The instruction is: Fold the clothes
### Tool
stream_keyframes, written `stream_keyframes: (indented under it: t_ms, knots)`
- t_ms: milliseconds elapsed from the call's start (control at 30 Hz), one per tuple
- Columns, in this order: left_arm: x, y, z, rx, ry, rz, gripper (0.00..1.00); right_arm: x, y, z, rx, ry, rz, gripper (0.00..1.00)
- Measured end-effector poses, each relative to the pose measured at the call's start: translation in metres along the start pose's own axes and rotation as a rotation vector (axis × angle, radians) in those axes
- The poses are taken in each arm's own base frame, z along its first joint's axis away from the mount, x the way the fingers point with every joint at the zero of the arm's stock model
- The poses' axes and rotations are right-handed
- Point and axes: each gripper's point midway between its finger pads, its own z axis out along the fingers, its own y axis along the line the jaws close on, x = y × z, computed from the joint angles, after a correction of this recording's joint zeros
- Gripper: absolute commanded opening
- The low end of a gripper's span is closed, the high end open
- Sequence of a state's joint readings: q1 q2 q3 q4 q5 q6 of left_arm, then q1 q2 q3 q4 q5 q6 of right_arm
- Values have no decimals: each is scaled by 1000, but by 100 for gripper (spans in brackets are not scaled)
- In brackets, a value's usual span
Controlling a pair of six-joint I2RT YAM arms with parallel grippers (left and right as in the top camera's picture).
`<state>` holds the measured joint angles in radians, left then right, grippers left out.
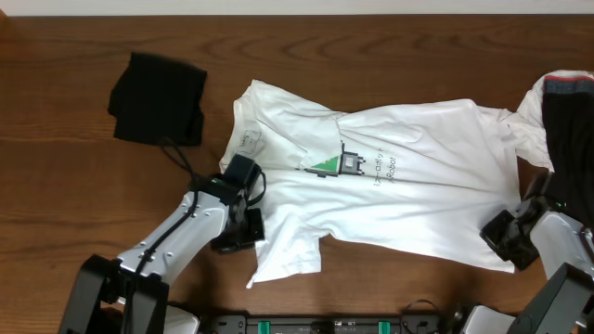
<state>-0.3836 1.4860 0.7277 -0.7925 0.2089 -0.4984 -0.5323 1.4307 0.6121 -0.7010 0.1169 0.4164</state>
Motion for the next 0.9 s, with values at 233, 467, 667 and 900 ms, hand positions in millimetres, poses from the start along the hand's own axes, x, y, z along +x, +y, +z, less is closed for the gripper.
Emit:
stream_keyframes:
  t_ms: [233, 467, 667, 900]
  knots:
    - [-2, 24, -3, -47, 17, -84, 9, -3, -17, 2, 29, 1, 111, 1]
    - [0, 36, -5, -69, 36, -121, 6, 1, -23, 1, 58, 14, 117, 1]
    - [-19, 23, -34, -43, -19, -116, 6, 22, -33, -10, 101, 122, 109, 1]
    - [-76, -20, -120, 103, -295, -36, 7, -26, 7, -74, -135, -16, 65, 1]
